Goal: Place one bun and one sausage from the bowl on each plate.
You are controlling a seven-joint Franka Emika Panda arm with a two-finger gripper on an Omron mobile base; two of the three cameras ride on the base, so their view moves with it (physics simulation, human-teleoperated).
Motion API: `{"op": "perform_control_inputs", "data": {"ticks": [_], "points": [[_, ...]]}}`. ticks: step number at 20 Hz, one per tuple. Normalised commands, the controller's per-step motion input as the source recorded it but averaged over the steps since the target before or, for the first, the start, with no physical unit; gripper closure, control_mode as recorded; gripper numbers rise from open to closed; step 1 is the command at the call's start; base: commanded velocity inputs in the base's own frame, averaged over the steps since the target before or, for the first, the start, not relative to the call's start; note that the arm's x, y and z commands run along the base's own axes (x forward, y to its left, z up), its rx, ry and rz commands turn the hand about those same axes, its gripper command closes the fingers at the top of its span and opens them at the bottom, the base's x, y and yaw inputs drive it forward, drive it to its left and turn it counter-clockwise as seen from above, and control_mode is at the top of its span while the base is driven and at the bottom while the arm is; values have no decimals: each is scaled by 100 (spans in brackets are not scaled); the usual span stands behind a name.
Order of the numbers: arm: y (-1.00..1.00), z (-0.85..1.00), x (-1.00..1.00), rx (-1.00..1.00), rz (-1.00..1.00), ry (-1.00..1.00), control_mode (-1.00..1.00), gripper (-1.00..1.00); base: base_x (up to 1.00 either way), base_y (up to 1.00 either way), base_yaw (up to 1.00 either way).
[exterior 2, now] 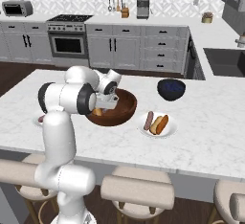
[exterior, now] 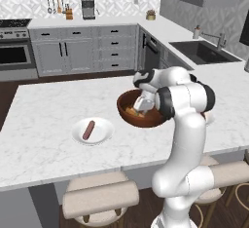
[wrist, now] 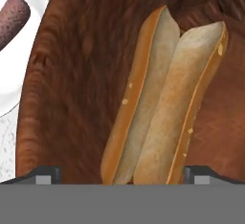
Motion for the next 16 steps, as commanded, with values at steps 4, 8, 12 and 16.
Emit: {"op": "perform_control_inputs", "data": {"ticks": [4,8,12,16], "points": [[29,-10,24,0,-9,0,-100,-100,0,0,0],[27,-29,45,0,-12,0,-100,-100,0,0,0],[3,-59,46,-4,-13,0,-100,-100,0,0,0],[0,-52,30,-3,-12,0,-100,-100,0,0,0]]}}
